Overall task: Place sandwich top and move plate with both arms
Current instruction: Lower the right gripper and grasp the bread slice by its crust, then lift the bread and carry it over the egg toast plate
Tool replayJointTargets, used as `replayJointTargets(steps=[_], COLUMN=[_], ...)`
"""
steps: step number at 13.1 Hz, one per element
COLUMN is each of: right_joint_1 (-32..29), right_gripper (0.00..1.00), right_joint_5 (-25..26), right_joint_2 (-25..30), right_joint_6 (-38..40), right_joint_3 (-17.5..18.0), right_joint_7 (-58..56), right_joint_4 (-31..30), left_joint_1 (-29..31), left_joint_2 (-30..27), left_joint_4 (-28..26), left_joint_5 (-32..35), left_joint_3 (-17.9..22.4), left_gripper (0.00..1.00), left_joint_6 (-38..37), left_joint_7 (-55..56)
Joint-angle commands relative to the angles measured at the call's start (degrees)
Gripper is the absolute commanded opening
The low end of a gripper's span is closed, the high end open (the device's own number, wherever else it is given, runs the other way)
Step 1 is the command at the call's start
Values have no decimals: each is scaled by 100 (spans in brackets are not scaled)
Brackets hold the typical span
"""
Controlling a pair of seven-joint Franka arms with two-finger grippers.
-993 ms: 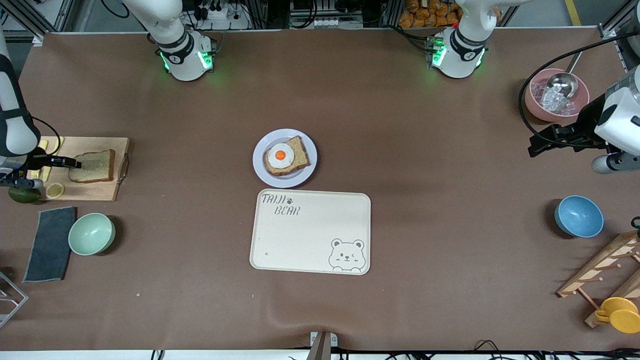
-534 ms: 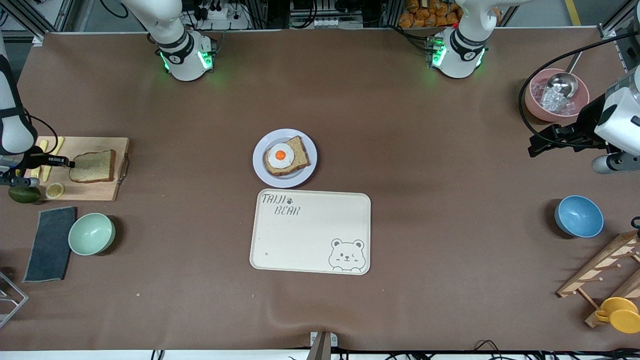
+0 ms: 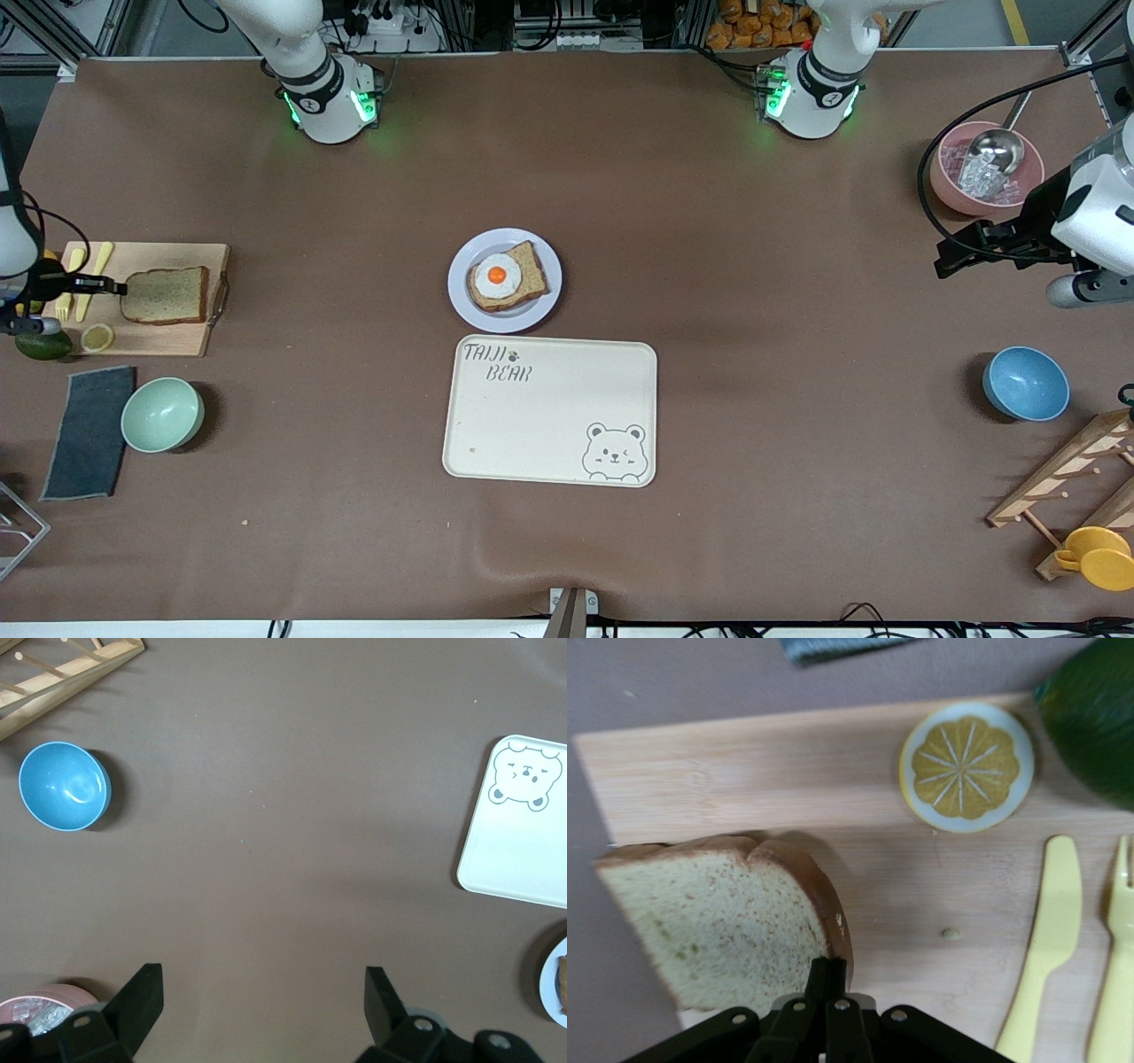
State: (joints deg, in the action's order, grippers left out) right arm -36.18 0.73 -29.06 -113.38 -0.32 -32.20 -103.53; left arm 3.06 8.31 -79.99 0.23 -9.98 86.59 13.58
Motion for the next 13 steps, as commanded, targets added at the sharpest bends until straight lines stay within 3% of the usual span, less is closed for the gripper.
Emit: replayJointTargets(steps=[1,9,13], right_joint_1=[32,295,637], right_gripper=[0,0,0], right_joint_5=[-116,-398,-407], right_joint_2=[66,479,839], right_joint_6=[317,1713,2127], right_joint_3=[23,23,32], right_joint_7=[-40,442,1048], right_joint_4=[219,816,825], left_joint_1=[10,-7,10], left_joint_2=[-58,-58,-49], left_joint_4=[-8,-8,-8], left_joint_5=[100,100,109], left_joint_3=[-21,-21,-21], left_gripper=[100,100,100], left_joint_6=[-63,-72,-72], left_joint_7=[13,13,-4])
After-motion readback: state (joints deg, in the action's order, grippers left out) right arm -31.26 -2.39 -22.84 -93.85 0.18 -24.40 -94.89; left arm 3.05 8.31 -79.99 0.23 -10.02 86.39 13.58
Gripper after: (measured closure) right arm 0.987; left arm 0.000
